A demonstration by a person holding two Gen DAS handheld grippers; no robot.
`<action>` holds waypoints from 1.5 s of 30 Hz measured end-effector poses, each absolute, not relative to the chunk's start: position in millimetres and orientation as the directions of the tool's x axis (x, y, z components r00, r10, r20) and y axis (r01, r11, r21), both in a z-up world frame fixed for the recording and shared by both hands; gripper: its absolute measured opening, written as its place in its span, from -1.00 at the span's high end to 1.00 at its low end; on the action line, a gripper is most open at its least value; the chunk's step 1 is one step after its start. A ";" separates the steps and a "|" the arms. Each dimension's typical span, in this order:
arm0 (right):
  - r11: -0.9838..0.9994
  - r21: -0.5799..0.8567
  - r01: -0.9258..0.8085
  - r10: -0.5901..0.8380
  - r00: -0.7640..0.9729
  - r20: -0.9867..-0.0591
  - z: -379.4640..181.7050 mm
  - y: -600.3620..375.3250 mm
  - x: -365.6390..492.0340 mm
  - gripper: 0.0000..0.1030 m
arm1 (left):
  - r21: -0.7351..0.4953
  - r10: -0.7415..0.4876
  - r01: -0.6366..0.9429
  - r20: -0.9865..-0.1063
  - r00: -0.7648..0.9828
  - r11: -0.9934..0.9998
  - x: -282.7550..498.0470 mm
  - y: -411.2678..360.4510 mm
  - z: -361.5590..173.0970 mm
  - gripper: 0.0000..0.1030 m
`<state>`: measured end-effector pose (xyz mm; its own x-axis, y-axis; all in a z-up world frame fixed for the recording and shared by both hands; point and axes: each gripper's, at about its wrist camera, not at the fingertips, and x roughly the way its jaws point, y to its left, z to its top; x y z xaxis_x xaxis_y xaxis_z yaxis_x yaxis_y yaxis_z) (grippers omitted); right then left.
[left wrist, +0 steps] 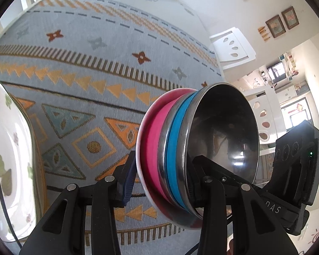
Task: Organize plates and bowls
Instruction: 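Carry the nested bowl stack with both grippers toward the white floral plates, then lower the nested bowl stack onto the white hexagonal floral plate stack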
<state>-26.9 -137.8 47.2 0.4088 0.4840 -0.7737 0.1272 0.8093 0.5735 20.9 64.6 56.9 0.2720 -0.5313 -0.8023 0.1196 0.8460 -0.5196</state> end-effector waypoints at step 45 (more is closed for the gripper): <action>0.845 0.535 0.020 0.516 0.235 -0.824 58.7 115.2 -25.0 -0.10 | -0.478 -0.427 -0.069 -0.833 0.352 0.876 -21.8 309.5 69.6 0.32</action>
